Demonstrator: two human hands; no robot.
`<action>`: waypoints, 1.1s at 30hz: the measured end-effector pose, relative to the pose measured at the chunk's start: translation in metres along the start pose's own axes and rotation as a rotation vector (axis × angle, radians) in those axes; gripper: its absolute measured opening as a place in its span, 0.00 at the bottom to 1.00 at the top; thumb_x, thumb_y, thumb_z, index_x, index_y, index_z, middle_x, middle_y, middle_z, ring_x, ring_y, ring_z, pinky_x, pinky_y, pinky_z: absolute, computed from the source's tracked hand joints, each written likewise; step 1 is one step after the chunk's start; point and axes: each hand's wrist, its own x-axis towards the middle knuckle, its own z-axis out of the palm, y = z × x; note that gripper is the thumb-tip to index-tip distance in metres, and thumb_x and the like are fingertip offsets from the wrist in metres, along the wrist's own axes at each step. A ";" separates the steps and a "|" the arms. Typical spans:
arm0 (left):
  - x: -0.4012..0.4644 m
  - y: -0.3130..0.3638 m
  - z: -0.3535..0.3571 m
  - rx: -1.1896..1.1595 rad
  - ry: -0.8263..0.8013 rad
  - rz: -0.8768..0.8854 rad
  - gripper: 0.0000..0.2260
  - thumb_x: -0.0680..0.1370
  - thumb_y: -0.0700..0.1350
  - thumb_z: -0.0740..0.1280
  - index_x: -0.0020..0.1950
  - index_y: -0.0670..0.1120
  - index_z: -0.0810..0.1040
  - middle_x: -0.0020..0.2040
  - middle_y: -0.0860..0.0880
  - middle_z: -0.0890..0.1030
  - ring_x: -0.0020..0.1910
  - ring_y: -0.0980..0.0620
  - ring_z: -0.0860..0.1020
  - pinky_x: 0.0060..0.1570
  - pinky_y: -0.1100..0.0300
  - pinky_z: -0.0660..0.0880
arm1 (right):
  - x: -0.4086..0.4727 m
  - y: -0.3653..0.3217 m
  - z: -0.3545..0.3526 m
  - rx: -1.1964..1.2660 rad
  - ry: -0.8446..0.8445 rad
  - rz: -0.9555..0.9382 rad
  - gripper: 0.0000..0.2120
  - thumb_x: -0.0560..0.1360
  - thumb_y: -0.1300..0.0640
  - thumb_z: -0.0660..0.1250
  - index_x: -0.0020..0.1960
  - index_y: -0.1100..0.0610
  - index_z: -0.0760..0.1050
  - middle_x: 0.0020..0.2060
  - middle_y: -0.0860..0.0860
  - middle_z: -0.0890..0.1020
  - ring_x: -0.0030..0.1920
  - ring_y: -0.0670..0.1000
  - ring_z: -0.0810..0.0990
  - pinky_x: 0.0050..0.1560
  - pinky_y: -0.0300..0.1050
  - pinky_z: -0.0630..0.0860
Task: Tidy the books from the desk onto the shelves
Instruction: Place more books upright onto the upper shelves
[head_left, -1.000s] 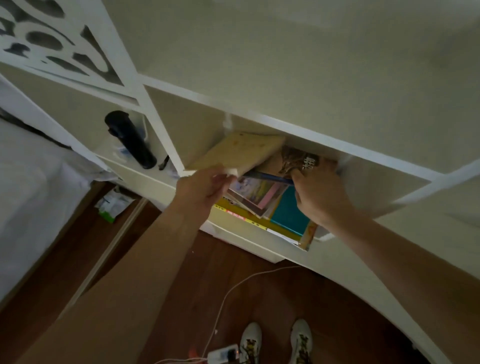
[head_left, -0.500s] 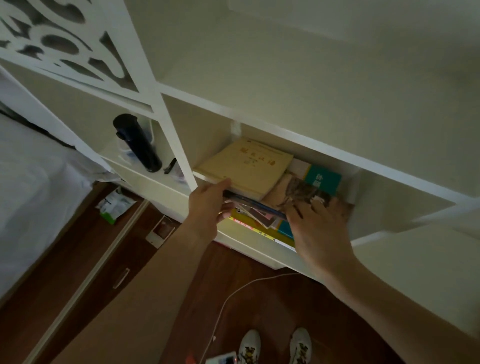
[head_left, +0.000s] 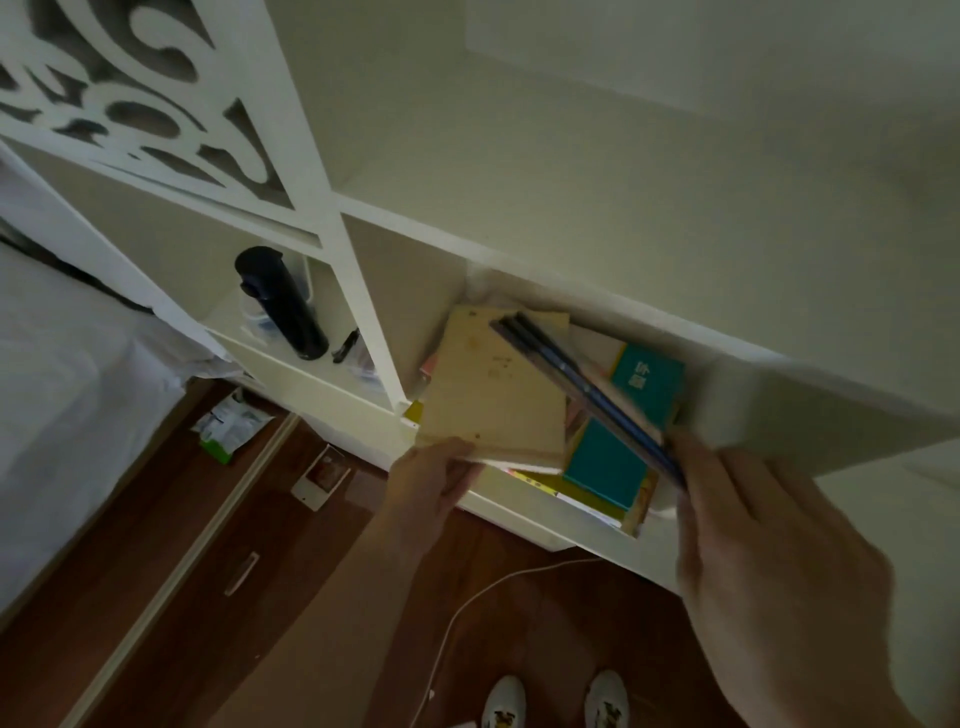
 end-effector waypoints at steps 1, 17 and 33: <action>-0.006 -0.012 -0.002 0.044 -0.076 -0.006 0.05 0.75 0.32 0.70 0.47 0.38 0.75 0.28 0.49 0.76 0.23 0.56 0.74 0.22 0.66 0.72 | 0.009 -0.002 0.004 -0.027 -0.030 0.014 0.17 0.70 0.65 0.69 0.59 0.61 0.80 0.43 0.57 0.81 0.41 0.61 0.79 0.33 0.49 0.73; -0.022 -0.045 0.003 0.249 0.103 0.203 0.18 0.75 0.50 0.77 0.62 0.51 0.75 0.55 0.48 0.84 0.52 0.49 0.85 0.47 0.54 0.83 | 0.065 -0.025 0.141 0.254 -0.443 0.182 0.21 0.74 0.41 0.65 0.59 0.54 0.71 0.54 0.55 0.76 0.55 0.57 0.77 0.56 0.51 0.76; -0.136 -0.024 -0.020 0.292 -0.215 0.359 0.22 0.79 0.38 0.70 0.68 0.56 0.73 0.59 0.51 0.85 0.57 0.49 0.85 0.50 0.53 0.84 | 0.017 -0.003 0.088 1.507 -0.774 0.774 0.18 0.73 0.53 0.75 0.62 0.47 0.78 0.56 0.47 0.84 0.58 0.51 0.82 0.63 0.54 0.76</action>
